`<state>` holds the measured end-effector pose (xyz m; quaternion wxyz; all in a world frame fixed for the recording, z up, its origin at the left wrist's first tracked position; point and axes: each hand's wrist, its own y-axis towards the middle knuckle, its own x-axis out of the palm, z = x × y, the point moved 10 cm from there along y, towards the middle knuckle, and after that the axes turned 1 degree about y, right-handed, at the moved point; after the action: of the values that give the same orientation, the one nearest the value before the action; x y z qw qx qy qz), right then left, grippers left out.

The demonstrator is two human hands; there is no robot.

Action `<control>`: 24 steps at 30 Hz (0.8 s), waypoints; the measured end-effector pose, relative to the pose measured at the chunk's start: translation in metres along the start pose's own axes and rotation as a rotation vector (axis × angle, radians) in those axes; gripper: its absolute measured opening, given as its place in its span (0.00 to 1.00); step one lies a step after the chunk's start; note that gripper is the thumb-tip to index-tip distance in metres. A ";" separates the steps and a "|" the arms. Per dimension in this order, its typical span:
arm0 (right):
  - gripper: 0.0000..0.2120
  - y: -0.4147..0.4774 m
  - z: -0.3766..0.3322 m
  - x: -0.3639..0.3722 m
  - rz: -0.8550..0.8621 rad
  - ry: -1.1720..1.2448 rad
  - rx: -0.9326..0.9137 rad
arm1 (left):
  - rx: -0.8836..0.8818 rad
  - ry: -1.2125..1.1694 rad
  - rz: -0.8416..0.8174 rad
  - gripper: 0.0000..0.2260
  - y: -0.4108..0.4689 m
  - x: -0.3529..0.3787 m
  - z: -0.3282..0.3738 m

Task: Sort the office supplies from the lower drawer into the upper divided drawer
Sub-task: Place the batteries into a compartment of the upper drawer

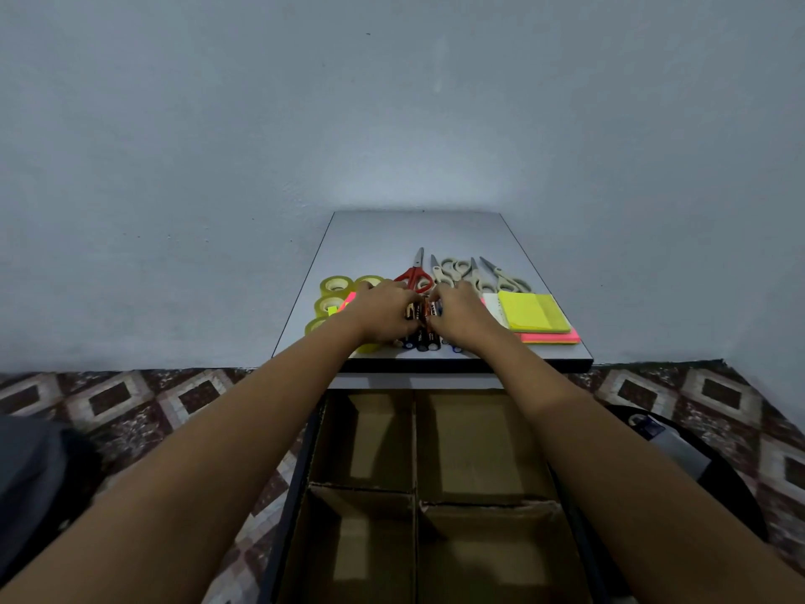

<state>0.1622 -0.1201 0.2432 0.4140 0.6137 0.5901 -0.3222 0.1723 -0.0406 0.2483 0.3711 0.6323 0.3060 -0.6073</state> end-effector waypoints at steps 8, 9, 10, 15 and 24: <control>0.11 -0.012 -0.001 -0.022 0.175 0.235 -0.036 | 0.008 -0.370 0.127 0.27 -0.015 -0.020 0.005; 0.10 -0.017 0.000 -0.027 0.201 0.285 -0.030 | -0.012 -0.421 0.139 0.27 -0.018 -0.021 0.004; 0.09 -0.023 0.000 -0.029 0.216 0.332 -0.025 | -0.038 -0.479 0.149 0.26 -0.024 -0.020 0.003; 0.11 -0.064 0.003 -0.013 0.178 0.554 0.033 | -0.118 -0.773 0.026 0.20 -0.075 0.004 0.008; 0.10 -0.166 0.009 0.099 -0.067 0.680 0.117 | -0.092 -0.877 -0.435 0.15 -0.173 0.099 0.018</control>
<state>0.0083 -0.0893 0.1300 0.1468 0.6890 0.6946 -0.1457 0.0248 0.0305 0.1329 0.3573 0.2217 0.2725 -0.8654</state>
